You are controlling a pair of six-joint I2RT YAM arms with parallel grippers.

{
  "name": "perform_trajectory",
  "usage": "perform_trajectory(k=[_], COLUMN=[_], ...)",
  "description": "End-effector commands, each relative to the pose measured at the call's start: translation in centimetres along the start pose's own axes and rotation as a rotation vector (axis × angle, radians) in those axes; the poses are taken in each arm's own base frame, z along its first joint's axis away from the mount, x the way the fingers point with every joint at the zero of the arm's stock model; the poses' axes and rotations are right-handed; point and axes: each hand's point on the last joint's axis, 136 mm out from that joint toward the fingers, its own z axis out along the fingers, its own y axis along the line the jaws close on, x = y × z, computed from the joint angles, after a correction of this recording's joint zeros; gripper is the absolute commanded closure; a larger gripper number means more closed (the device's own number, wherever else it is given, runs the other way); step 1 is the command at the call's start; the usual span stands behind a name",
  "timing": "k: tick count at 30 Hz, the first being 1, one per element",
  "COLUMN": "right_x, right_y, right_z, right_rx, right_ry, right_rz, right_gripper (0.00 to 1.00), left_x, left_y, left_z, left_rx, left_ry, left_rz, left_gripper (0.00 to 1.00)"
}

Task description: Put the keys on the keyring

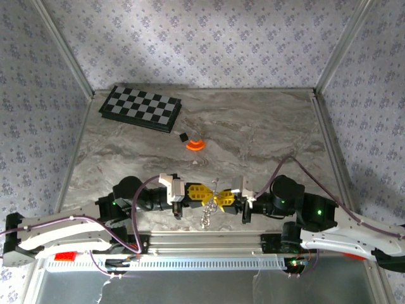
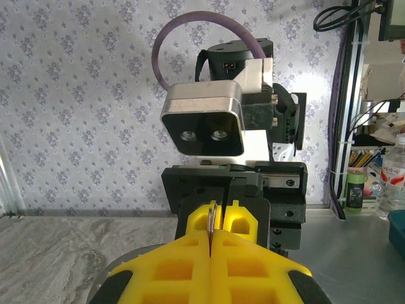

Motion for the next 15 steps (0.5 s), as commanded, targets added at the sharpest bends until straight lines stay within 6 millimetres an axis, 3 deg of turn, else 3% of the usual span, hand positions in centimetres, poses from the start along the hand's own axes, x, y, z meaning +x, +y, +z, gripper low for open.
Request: perform_trajectory(k=[1,15], right_x=[-0.4,0.0], right_y=[-0.5,-1.4], right_z=[-0.5,-1.7], right_rx=[0.029,0.092], right_ry=[-0.013,0.123], right_rz=[-0.005,-0.011], right_gripper=[0.97,1.00], left_x=[-2.6,-0.1], left_y=[-0.3,0.7], left_z=[-0.6,-0.4], left_rx=[0.008,-0.043], left_ry=[-0.087,0.042], left_rz=[0.015,0.045], left_gripper=[1.00,1.00])
